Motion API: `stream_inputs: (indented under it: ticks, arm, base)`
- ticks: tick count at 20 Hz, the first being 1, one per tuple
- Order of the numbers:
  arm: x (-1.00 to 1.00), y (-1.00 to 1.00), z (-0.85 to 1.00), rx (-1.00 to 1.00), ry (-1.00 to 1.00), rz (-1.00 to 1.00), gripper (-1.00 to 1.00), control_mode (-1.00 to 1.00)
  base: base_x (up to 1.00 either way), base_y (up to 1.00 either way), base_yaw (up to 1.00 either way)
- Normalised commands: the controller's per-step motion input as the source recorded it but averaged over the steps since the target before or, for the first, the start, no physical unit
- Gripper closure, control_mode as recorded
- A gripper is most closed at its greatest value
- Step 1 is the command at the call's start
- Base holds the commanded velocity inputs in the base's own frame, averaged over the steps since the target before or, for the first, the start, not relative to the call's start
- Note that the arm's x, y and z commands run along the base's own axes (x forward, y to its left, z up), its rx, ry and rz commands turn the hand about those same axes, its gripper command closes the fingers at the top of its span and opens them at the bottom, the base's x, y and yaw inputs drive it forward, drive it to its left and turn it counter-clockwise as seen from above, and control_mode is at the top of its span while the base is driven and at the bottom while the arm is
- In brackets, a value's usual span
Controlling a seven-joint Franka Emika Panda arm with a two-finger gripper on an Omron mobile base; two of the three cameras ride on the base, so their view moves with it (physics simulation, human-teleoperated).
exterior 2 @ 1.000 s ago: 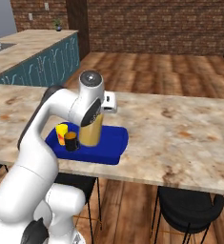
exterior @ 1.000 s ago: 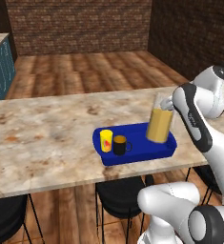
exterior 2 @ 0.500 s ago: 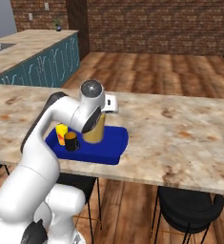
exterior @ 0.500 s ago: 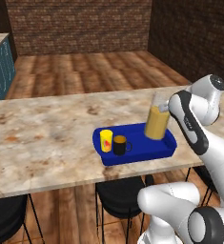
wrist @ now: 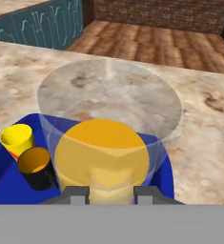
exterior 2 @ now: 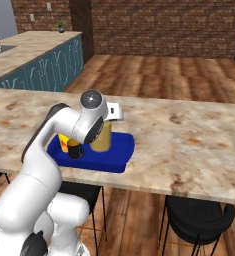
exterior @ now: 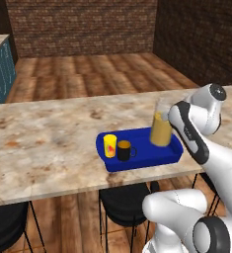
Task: There is a tray on the dining counter. Grab the cup, mug, and pitcher and place them on the tray. The pitcher may be placed next to the tray if it cannot fit the tray.
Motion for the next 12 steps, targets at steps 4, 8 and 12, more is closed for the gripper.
stream_inputs:
  ticks: [4, 8, 12]
  arm:
    - [0.15, 0.0, -0.07, 0.0, 0.07, 0.0, 1.0, -1.0]
    - [0.13, 0.0, -0.17, 0.0, 0.04, 0.0, 1.0, -1.0]
    - [0.08, 0.0, -0.29, 0.0, 0.0, 0.0, 1.0, -1.0]
  base:
    - [0.0, 0.0, 0.0]
    - [0.0, 0.0, 0.0]
    - [0.0, 0.0, 0.0]
